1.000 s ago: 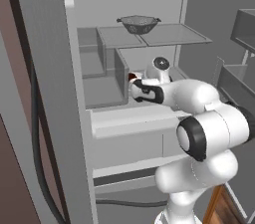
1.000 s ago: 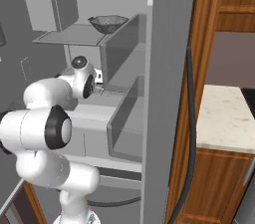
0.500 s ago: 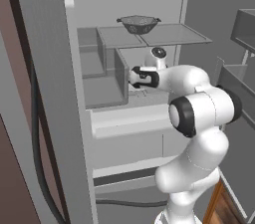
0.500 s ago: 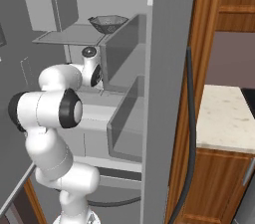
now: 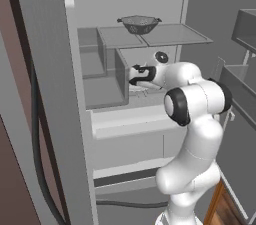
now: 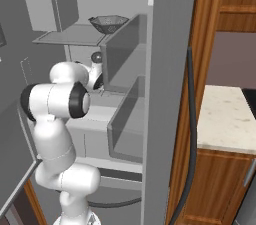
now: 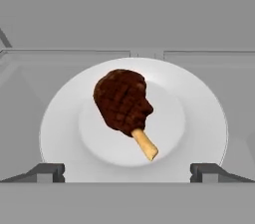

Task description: Retrieve the steak from the fridge and place it on the saucepan with marinade on the stove.

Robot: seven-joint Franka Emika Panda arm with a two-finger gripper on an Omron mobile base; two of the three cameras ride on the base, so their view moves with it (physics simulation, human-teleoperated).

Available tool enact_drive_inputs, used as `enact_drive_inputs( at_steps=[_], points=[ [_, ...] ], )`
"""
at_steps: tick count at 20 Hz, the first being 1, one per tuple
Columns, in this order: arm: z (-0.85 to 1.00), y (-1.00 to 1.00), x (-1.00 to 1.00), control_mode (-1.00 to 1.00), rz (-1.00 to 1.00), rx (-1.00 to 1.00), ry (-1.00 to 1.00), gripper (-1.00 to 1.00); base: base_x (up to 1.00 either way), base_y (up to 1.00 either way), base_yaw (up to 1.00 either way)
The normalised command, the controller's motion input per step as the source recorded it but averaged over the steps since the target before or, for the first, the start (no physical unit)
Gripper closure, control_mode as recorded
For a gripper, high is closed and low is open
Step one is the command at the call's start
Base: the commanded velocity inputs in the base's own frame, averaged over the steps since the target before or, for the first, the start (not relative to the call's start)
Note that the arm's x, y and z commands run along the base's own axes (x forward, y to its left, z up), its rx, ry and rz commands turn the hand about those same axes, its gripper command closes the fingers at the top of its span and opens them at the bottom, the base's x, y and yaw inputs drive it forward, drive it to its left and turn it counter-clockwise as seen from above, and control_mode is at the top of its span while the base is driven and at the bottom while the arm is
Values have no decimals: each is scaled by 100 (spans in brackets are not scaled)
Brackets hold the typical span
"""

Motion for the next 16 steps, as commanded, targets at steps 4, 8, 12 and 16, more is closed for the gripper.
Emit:
enact_drive_inputs(
  at_steps=[4,8,12,16],
  points=[
    [-3,0,34,-100,7,-1,0,-100,0,0,0],
    [0,0,39,-100,3,-8,16,-100,0,0,0],
    [0,4,33,-100,0,-6,16,-100,0,0,0],
    [0,18,33,-100,6,0,0,-100,0,0,0]
  ],
)
